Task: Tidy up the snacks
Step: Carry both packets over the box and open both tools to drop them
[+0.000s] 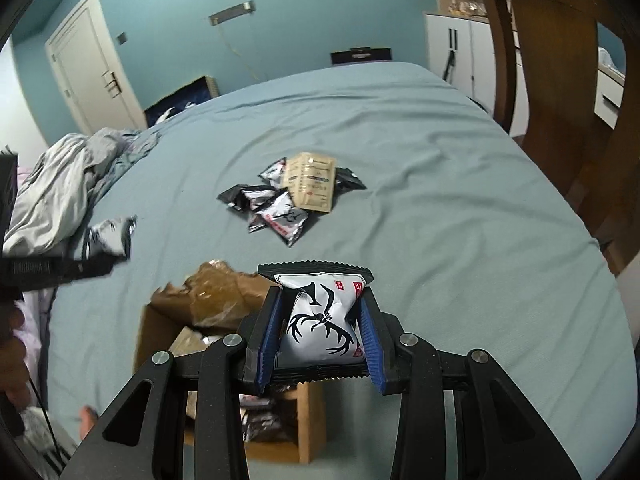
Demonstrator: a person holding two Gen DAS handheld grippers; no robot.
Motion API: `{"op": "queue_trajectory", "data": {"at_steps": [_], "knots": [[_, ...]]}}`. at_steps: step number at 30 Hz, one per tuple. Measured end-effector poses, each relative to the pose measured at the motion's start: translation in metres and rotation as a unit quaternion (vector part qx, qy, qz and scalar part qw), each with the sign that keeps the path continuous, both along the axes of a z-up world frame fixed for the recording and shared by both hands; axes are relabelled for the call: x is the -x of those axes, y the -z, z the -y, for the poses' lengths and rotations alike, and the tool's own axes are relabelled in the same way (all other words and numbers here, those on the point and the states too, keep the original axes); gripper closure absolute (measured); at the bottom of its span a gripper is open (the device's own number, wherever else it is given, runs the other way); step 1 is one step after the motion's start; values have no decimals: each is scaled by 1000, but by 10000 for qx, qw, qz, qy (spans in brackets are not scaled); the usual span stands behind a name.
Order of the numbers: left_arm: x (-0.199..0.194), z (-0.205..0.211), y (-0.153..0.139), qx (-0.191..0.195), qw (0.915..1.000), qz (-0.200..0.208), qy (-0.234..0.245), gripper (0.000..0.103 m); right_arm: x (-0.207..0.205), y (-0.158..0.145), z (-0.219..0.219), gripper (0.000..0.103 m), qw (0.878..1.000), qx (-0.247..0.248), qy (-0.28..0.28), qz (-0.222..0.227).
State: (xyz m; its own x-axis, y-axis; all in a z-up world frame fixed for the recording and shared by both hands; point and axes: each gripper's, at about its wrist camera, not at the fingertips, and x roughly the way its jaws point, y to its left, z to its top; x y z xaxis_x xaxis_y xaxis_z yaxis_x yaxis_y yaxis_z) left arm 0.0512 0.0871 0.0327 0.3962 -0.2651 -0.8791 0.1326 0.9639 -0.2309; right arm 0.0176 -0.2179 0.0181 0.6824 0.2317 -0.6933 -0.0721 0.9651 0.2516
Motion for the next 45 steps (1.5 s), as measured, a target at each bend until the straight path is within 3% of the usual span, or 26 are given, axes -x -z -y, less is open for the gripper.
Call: {"op": "queue_trajectory", "data": {"at_steps": [3, 10, 13, 17, 19, 20, 21, 22, 33, 40, 41, 44, 45], "knots": [[24, 10, 5, -126, 9992, 79, 382, 96, 13, -1, 2, 67, 9999, -108, -76, -9], [59, 27, 9, 57, 9943, 36, 1067, 96, 44, -5, 11, 67, 9999, -122, -2, -18], [64, 42, 10, -215, 9897, 181, 1401, 96, 50, -8, 13, 67, 9999, -171, 0, -26], [67, 51, 15, -359, 9881, 226, 1480, 92, 48, -7, 7, 67, 9999, -133, 2, -85], [65, 52, 15, -582, 9881, 324, 1385, 70, 45, -4, 6, 67, 9998, -160, 9, -144], [64, 51, 15, -654, 9881, 397, 1333, 45, 43, -3, 5, 67, 9997, -150, 0, -174], [63, 49, 12, -713, 9883, 522, 1243, 28, 41, -2, 3, 67, 9997, -120, -12, -197], [64, 46, 8, -715, 9886, 622, 1171, 25, 40, -1, 0, 67, 9997, -78, -47, -215], [44, 11, 3, -963, 9921, 778, 201, 23, 47, -7, -22, 67, 9971, -90, -758, 30], [40, 7, 9, -827, 9948, 579, 146, 23, 49, -6, -26, 63, 9955, -61, -932, 186], [40, 8, 9, -847, 9946, 576, 155, 23, 50, -7, -24, 57, 9951, -124, -954, 221], [42, 10, 10, -891, 9942, 577, 189, 23, 51, -5, -14, 20, 9954, -476, -806, 220], [42, 10, 9, -896, 9941, 579, 204, 23, 51, -4, -7, 19, 9955, -614, -676, 241]]}}
